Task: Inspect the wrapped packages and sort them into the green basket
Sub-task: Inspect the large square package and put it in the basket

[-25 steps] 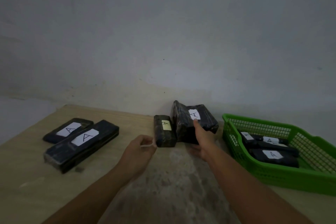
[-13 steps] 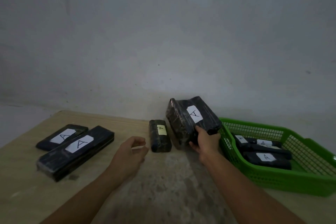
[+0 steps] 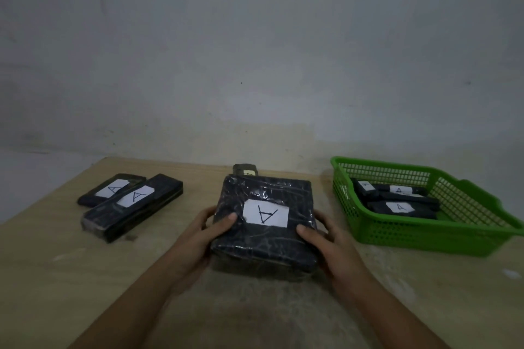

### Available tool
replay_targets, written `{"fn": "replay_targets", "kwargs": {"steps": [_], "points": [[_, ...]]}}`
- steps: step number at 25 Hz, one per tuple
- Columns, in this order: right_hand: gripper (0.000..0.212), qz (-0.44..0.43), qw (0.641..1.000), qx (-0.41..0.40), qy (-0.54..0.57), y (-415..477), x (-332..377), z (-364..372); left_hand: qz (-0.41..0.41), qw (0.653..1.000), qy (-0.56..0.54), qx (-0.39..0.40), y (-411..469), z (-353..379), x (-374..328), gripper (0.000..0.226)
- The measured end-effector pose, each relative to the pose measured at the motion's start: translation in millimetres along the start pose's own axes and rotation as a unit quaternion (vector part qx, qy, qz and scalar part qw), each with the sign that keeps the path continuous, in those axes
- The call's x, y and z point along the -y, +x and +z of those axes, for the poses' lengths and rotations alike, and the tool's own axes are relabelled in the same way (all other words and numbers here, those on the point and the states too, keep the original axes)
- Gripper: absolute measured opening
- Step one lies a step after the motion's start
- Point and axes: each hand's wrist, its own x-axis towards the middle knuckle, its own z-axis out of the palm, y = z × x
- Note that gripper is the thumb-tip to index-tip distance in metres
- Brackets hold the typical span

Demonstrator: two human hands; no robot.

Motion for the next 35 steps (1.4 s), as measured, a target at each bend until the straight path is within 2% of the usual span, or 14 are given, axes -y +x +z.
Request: {"fn": "replay_targets", "kwargs": {"steps": [3,7,10,14,19,22,24,25,26,29,31,35], "points": [[0.049,0.003,0.999,0.002,0.04,-2.9,-9.6,2.3,0.008,0.999,-0.045,-0.019,4.3,-0.6,16.4,0.062],[0.05,0.006,0.999,0.018,0.046,-6.1,-14.2,-1.9,0.05,0.998,-0.03,-0.005,5.6,0.3,18.4,0.057],[0.043,0.002,0.998,0.043,0.046,-8.2,-13.2,-4.6,0.08,0.997,-0.023,0.008,5.7,0.8,18.7,0.062],[0.033,-0.017,1.0,0.02,0.01,-5.7,-14.3,-6.7,0.109,0.994,0.002,-0.002,5.8,5.2,20.6,0.052],[0.028,-0.047,0.999,-0.022,-0.006,-5.2,-14.3,-9.0,0.108,0.993,0.024,0.029,6.1,4.3,24.1,0.044],[0.022,-0.041,0.998,-0.038,0.02,-3.8,-15.9,-8.2,0.112,0.99,0.071,0.04,7.3,0.3,30.1,0.055],[0.021,-0.045,0.998,-0.045,0.009,-6.0,-16.8,-6.0,0.139,0.977,0.151,0.057,6.3,-1.4,33.5,0.085],[0.023,-0.048,0.998,-0.037,-0.01,-7.4,-16.6,-6.2,0.151,0.973,0.166,0.061,4.0,-0.1,33.1,0.093],[0.032,-0.05,0.998,-0.021,-0.042,-9.2,-15.4,-7.4,0.155,0.975,0.15,0.05,2.8,0.8,31.2,0.091],[0.09,-0.062,0.982,0.023,-0.176,-10.2,-16.9,-15.6,0.157,0.984,0.085,0.026,1.0,1.9,22.9,0.079],[0.117,-0.089,0.974,0.059,-0.2,-8.2,-18.5,-17.8,0.146,0.985,0.088,0.018,1.3,1.0,20.7,0.079],[0.122,-0.119,0.969,0.152,-0.156,-11.8,-17.3,-20.5,0.134,0.986,0.098,0.0,-0.4,2.0,21.2,0.078]]}}
